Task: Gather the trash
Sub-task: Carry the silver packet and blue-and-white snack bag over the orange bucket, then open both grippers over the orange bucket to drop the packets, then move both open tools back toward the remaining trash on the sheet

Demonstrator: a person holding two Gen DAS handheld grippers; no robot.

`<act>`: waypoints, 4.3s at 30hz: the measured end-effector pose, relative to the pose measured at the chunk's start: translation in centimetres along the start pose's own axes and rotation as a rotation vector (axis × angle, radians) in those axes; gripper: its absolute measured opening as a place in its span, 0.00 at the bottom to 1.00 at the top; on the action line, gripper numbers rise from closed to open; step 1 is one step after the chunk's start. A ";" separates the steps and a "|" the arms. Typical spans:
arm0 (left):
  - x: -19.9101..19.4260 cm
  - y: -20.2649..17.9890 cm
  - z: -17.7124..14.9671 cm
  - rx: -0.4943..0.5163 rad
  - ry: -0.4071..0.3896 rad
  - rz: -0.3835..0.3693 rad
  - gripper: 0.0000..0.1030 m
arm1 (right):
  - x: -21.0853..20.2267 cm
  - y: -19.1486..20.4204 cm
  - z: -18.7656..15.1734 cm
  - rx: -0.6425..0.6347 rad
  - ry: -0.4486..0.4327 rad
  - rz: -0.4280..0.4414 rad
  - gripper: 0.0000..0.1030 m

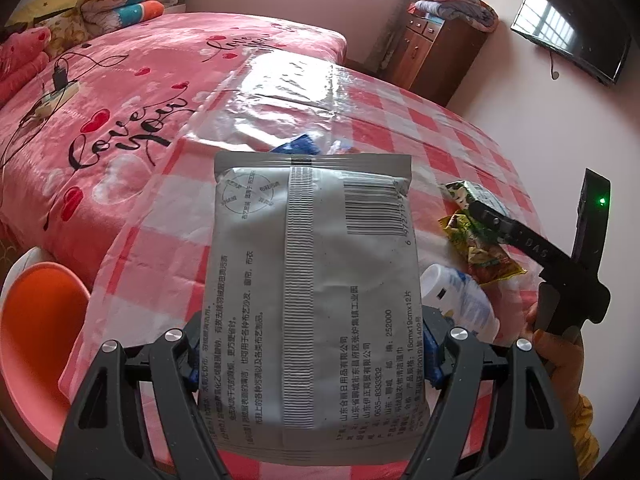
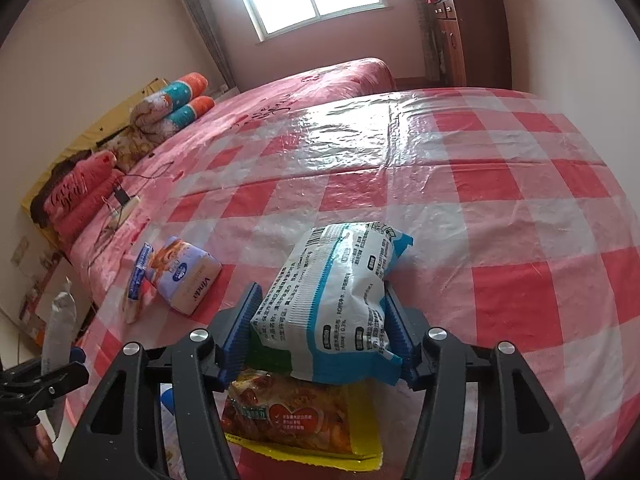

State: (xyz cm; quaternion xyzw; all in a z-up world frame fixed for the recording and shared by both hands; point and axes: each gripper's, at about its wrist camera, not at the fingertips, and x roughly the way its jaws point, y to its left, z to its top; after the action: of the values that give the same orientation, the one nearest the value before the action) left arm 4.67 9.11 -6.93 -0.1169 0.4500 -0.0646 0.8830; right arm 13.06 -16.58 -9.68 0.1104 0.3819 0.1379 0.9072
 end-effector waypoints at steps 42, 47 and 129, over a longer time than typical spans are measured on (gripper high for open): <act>-6.6 14.1 -4.4 -0.207 -0.075 0.107 0.75 | -4.6 17.1 -2.6 -0.230 0.034 0.280 0.54; -7.7 17.4 -5.5 -0.271 -0.085 0.155 0.75 | -3.9 22.2 -3.8 -0.325 0.077 0.355 0.54; -7.0 8.2 -2.8 -0.024 -0.159 0.321 0.87 | -4.3 17.6 -4.9 -0.262 -0.057 0.245 0.93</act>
State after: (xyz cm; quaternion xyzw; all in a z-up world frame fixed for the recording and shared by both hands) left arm -1.61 18.10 -5.26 -0.0589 0.3924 0.0921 0.9133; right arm 3.77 -1.08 -4.83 0.0408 0.3183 0.2927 0.9008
